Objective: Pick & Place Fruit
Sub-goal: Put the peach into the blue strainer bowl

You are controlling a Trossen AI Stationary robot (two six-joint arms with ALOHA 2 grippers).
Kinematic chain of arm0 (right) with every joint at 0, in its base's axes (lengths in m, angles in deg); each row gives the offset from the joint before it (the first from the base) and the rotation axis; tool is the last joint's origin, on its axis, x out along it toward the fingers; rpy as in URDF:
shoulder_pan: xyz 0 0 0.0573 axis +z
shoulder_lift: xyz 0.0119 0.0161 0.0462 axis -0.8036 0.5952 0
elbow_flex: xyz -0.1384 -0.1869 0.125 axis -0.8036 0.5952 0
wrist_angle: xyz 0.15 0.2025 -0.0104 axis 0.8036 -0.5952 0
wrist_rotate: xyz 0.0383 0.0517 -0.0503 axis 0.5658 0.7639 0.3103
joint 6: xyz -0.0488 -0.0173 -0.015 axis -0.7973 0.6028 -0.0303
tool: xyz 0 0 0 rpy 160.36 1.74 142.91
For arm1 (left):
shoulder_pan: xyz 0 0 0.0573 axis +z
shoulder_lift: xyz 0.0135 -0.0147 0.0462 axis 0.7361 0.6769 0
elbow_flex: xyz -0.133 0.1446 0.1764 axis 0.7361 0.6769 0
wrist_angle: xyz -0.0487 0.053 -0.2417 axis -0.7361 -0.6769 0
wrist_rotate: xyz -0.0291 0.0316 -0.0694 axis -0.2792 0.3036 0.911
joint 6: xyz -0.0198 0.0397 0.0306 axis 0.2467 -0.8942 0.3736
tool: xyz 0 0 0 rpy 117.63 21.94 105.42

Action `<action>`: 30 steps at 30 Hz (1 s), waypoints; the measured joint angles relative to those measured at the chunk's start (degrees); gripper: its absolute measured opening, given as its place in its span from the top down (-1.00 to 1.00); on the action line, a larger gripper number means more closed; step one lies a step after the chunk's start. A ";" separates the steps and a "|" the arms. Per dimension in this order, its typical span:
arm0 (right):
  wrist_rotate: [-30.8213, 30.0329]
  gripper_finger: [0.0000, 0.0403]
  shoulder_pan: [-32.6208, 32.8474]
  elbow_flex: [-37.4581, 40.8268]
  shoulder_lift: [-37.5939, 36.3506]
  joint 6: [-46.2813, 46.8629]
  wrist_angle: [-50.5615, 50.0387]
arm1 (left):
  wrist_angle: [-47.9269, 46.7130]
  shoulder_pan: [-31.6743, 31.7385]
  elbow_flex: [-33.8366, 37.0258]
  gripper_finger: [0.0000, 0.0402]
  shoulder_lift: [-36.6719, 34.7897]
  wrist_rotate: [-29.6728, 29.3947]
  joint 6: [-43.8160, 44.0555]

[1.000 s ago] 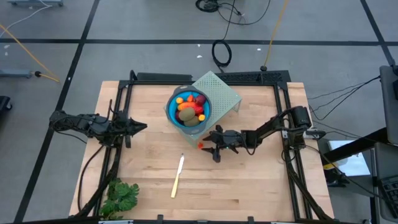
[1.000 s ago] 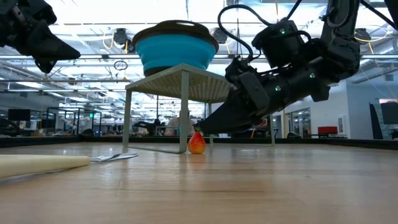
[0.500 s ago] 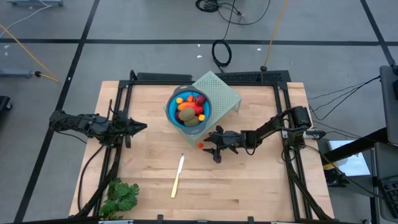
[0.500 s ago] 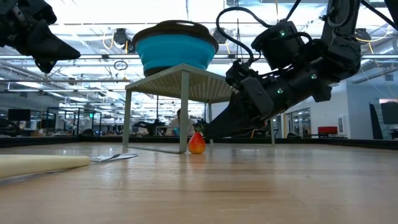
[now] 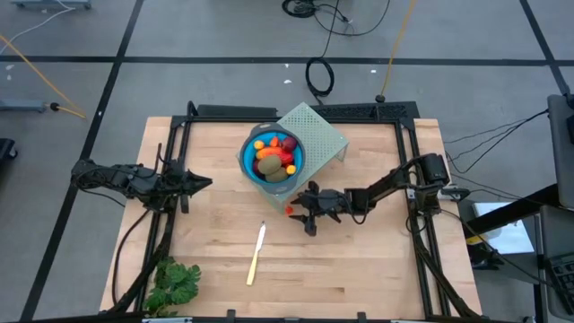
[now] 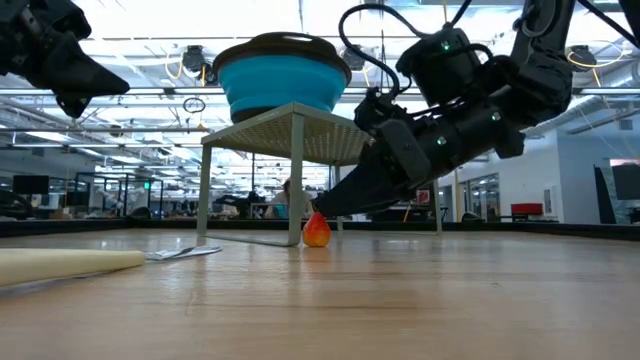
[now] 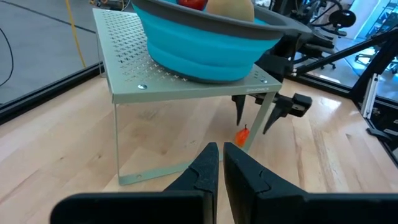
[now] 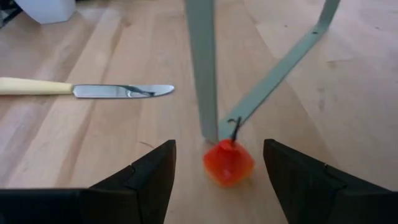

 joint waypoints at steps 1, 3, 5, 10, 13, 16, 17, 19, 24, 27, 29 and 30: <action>0.34 -0.18 -0.22 0.00 0.04 -0.03 -0.15 | 0.13 0.00 0.00 0.88 0.00 -0.01 0.02; 0.40 -0.18 -0.30 0.00 0.04 -0.15 -0.20 | 0.18 0.00 0.00 0.88 0.00 -0.01 0.02; 0.36 -0.18 -0.28 0.00 0.04 -0.17 -0.27 | 0.28 0.00 0.00 0.88 0.00 -0.01 0.20; 0.37 -0.18 -0.24 0.00 0.04 0.51 -0.36 | 0.26 0.00 0.00 0.88 0.00 -0.01 -0.49; 0.24 -0.18 -0.24 -0.05 0.68 0.69 -0.10 | 0.28 0.00 0.00 0.88 0.00 -0.01 -0.59; 0.31 -0.18 -0.19 -0.56 3.22 2.31 0.67 | 0.26 0.00 0.00 0.88 0.00 -0.01 -0.62; 0.42 -0.18 -0.12 -0.87 4.02 2.87 0.79 | 0.29 0.00 0.00 0.88 0.00 -0.01 -0.60; 0.28 -0.18 0.15 -2.04 5.43 2.83 1.31 | 0.33 0.00 0.00 0.88 0.00 -0.01 -0.35; 0.27 -0.18 0.15 -2.29 5.97 1.24 1.21 | 0.45 0.00 0.00 0.88 -0.02 -0.01 0.03; 0.25 -0.18 -0.37 -2.36 5.96 1.15 1.66 | 0.37 0.00 0.00 0.88 -0.02 0.01 -0.01; 0.24 -0.18 -0.66 -2.36 5.96 1.16 1.65 | 0.35 0.00 0.00 0.88 -0.02 0.01 -0.03; 0.23 -0.18 -0.72 -2.36 5.96 1.16 1.63 | 0.35 0.00 0.00 0.88 -0.02 0.01 -0.21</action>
